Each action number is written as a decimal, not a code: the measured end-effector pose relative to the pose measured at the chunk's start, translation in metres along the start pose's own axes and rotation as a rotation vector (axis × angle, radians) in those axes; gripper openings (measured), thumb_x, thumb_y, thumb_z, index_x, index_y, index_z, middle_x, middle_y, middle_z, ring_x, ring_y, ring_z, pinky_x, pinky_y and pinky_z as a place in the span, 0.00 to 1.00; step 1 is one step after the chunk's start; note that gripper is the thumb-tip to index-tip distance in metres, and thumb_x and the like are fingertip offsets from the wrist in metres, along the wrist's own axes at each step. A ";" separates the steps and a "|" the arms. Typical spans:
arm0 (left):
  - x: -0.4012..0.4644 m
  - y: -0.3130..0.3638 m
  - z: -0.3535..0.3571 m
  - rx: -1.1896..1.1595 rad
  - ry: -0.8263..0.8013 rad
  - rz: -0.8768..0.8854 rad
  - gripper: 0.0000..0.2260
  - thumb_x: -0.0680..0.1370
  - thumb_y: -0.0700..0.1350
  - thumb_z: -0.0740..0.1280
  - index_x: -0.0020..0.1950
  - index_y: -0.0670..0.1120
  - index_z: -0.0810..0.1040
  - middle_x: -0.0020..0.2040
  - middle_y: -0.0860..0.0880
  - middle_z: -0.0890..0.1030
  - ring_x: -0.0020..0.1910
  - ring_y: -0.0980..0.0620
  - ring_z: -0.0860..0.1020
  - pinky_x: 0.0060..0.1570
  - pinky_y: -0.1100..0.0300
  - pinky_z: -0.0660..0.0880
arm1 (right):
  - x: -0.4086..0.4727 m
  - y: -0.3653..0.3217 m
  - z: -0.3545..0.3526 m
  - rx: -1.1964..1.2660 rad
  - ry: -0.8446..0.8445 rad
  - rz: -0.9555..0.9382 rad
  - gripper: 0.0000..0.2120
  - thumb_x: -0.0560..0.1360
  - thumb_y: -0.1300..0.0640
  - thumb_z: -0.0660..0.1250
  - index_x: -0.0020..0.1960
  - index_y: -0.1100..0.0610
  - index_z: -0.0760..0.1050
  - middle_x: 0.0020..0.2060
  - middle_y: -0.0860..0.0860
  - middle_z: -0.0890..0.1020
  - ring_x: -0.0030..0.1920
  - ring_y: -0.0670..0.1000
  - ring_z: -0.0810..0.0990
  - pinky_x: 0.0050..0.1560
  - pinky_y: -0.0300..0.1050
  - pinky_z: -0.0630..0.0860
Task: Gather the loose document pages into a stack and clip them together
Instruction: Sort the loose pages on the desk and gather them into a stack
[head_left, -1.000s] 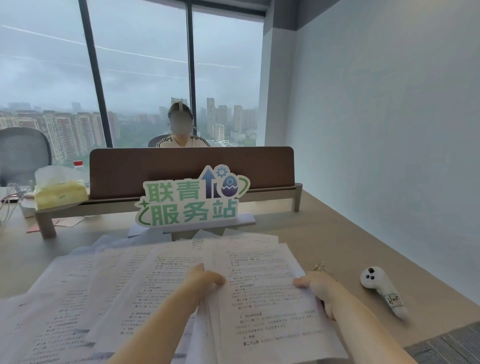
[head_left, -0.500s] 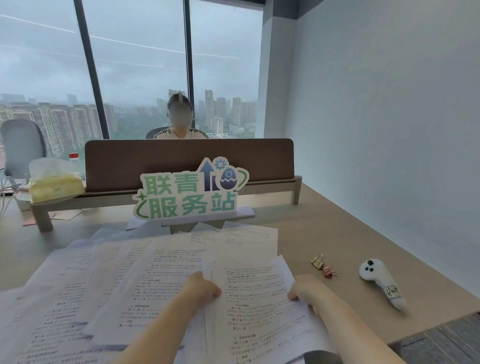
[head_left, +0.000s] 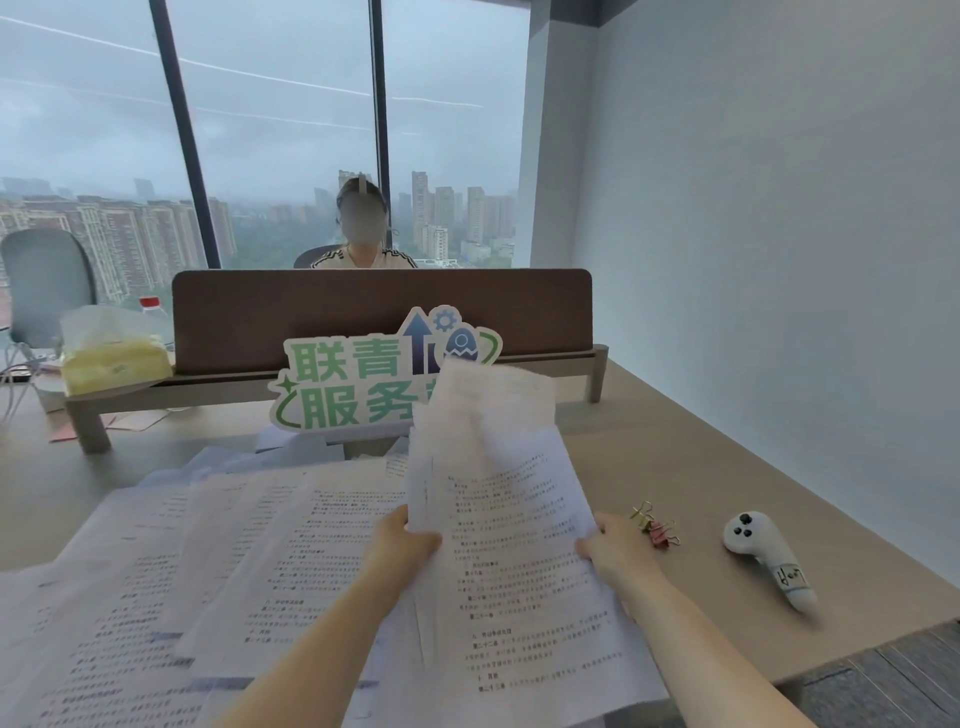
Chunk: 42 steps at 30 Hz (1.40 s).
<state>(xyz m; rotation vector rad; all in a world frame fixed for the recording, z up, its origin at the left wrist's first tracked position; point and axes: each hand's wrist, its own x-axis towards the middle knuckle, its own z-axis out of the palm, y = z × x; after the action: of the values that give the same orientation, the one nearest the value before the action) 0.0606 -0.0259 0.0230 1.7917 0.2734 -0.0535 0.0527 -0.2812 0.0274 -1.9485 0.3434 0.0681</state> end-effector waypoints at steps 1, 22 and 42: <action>-0.001 0.004 -0.001 -0.042 0.018 0.035 0.14 0.74 0.37 0.66 0.56 0.50 0.77 0.46 0.52 0.82 0.44 0.49 0.81 0.40 0.55 0.79 | -0.001 -0.003 0.000 0.045 0.026 -0.037 0.09 0.73 0.67 0.63 0.46 0.58 0.80 0.43 0.55 0.87 0.42 0.57 0.85 0.44 0.54 0.82; -0.024 0.074 -0.019 -0.407 0.211 0.464 0.13 0.73 0.43 0.75 0.55 0.42 0.78 0.43 0.49 0.84 0.41 0.52 0.84 0.31 0.67 0.77 | -0.040 -0.075 0.006 0.418 0.237 -0.485 0.06 0.76 0.60 0.68 0.50 0.51 0.80 0.45 0.48 0.86 0.48 0.50 0.85 0.49 0.52 0.82; -0.014 0.063 -0.014 -0.376 -0.021 0.441 0.14 0.71 0.39 0.75 0.56 0.45 0.80 0.47 0.46 0.86 0.46 0.46 0.85 0.40 0.57 0.82 | -0.042 -0.088 -0.034 0.435 0.233 -0.687 0.22 0.82 0.46 0.55 0.51 0.62 0.79 0.40 0.50 0.84 0.40 0.46 0.82 0.42 0.43 0.76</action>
<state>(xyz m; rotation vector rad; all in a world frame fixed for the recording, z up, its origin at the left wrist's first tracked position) 0.0588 -0.0274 0.0891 1.4405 -0.1261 0.2750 0.0326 -0.2719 0.1283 -1.5482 -0.1668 -0.6329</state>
